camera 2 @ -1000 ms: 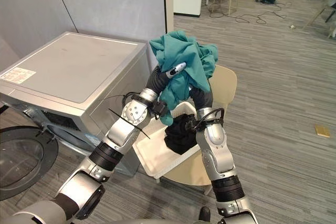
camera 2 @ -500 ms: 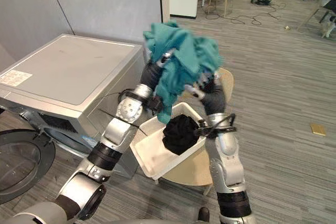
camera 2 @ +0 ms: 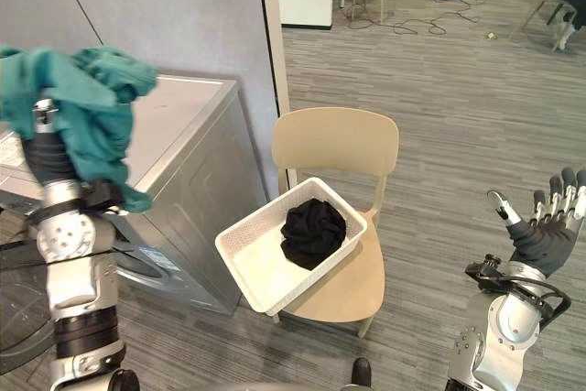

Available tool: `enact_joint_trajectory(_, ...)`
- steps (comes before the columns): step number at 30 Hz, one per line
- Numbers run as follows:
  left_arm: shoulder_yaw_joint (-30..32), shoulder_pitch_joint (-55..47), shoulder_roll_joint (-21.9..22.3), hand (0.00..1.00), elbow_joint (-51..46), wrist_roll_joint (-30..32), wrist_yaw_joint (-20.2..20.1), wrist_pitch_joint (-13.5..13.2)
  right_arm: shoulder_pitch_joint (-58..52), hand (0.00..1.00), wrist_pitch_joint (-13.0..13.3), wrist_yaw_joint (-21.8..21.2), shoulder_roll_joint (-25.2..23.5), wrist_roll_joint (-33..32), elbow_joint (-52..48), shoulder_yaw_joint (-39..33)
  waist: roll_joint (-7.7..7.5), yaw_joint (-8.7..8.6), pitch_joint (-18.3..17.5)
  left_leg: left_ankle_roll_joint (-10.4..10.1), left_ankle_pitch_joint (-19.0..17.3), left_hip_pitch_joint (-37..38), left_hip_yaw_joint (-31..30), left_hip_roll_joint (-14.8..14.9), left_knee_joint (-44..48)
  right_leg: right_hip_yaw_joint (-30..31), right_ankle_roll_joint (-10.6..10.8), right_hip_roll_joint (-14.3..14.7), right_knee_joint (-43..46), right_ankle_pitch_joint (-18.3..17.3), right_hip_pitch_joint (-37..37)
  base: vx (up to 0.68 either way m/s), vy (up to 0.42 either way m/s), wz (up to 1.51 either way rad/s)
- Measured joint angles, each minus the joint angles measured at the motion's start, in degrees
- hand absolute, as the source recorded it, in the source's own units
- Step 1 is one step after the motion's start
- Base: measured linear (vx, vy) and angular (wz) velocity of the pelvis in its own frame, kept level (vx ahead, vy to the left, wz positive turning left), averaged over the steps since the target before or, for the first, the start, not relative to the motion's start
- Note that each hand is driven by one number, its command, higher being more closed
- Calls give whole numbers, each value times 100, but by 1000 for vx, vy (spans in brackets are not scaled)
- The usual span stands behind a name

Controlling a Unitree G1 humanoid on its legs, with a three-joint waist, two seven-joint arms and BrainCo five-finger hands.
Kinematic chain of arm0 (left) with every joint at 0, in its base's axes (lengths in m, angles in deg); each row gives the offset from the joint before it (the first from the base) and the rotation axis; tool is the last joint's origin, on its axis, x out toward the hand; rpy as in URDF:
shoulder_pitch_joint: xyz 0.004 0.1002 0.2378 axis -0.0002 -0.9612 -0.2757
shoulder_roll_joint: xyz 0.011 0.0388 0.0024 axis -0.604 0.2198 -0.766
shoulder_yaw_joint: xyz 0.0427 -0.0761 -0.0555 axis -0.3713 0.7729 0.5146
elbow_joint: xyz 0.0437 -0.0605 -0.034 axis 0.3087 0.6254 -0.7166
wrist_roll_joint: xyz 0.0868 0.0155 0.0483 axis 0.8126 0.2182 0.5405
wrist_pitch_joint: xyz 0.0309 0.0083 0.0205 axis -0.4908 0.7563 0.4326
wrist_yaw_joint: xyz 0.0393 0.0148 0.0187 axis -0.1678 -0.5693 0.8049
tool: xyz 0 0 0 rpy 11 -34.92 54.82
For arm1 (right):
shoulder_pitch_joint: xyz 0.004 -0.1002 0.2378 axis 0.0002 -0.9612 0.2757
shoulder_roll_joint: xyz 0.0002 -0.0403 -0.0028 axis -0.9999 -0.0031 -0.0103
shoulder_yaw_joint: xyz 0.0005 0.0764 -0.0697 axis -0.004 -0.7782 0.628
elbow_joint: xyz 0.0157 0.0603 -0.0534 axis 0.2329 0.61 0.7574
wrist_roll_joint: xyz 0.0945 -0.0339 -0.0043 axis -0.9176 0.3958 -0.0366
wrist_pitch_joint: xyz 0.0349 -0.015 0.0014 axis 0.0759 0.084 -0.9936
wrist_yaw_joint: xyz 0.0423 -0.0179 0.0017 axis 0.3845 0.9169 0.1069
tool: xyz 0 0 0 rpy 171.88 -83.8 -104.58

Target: Pick up the laundry basket with both hands and put the clothes into the washing machine.

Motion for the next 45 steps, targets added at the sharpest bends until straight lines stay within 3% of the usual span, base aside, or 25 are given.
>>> enact_joint_trajectory(6,1366,-1404,524,100,-390,205,311,-239,-723,0,-30,87,-591,126,751,-476,43,38,-25,9,-6,21,6,6,-46,-34,-7,4,2,-47,43,-5,1,2)
enact_joint_trajectory(9,1464,-2195,964,100,-390,844,556,-170,-1248,0,-113,92,-824,122,1069,-487,47,167,-22,31,-51,59,6,31,-20,-139,19,-6,20,-170,179,-11,4,13)
enact_joint_trajectory(12,1428,-2882,1383,100,-249,1047,574,-103,-1474,0,-152,94,-877,10,1366,-452,49,202,-19,50,-170,84,-41,94,151,-254,9,16,22,-233,353,1,0,18)
enact_joint_trajectory(16,1540,-3078,1592,100,1111,920,626,93,-1455,0,-136,97,-875,-377,2294,-436,49,220,-6,69,-219,85,-149,124,204,-428,24,15,24,-293,483,-10,-7,18)
enact_joint_trajectory(17,1650,-3091,1611,100,1816,811,618,193,-1420,0,-164,97,-875,-380,2915,-443,51,242,-5,78,-230,84,-151,140,206,-478,17,17,24,-302,497,-11,-6,7)
enact_joint_trajectory(20,1851,-3043,1684,100,3107,564,535,338,-1325,0,-302,97,-883,-474,4065,-573,47,303,-3,83,-260,87,-148,166,205,-508,15,33,25,-317,511,7,-3,3)
enact_joint_trajectory(22,1885,-2863,1687,100,4654,339,342,474,-1265,0,-523,81,-879,-543,5260,-748,37,339,-8,87,-263,138,-171,158,158,-570,21,21,25,-354,575,42,14,10)
enact_joint_trajectory(25,1733,-2754,1668,100,6295,322,41,674,-1175,0,-762,44,-853,-539,6151,-854,-17,307,-23,90,-261,178,-159,117,55,-539,51,0,20,-373,558,45,26,-1)
enact_joint_trajectory(29,1611,-2700,1609,100,7316,446,-320,884,-899,0,-775,-57,-758,-613,6959,-1230,-135,291,3,67,-279,331,-28,100,-70,-390,127,13,-1,-393,547,52,26,-18)
enact_joint_trajectory(31,1485,-2642,1554,100,7486,505,-447,899,-739,0,-776,-69,-722,-629,7177,-1160,-149,295,21,37,-288,414,62,93,-57,-263,108,26,-2,-376,542,58,28,-31)
enact_joint_trajectory(36,676,-2342,1282,100,7674,831,-505,884,-392,0,-758,-190,-553,-654,7206,-227,-158,286,83,7,-356,543,161,49,-41,-71,136,17,-2,-351,546,35,25,-18)
enact_joint_trajectory(39,388,-2090,1221,100,7662,827,-484,796,-145,0,-735,-211,-473,-640,7207,245,-181,273,339,-14,-369,507,73,78,109,-138,141,24,22,-356,618,-10,-8,11)
enact_joint_trajectory(42,144,-1977,1174,100,7393,821,-480,701,55,0,-740,-313,-391,-543,7278,628,-176,212,711,-42,-381,58,-462,188,570,-654,68,74,26,-454,777,-59,-61,75)
enact_joint_trajectory(45,127,-1978,1219,100,7242,826,-473,707,227,0,-762,-318,-256,-304,7320,934,-141,327,1095,-184,-154,-383,-1125,244,827,-1298,-41,123,203,-620,813,-105,-106,119)
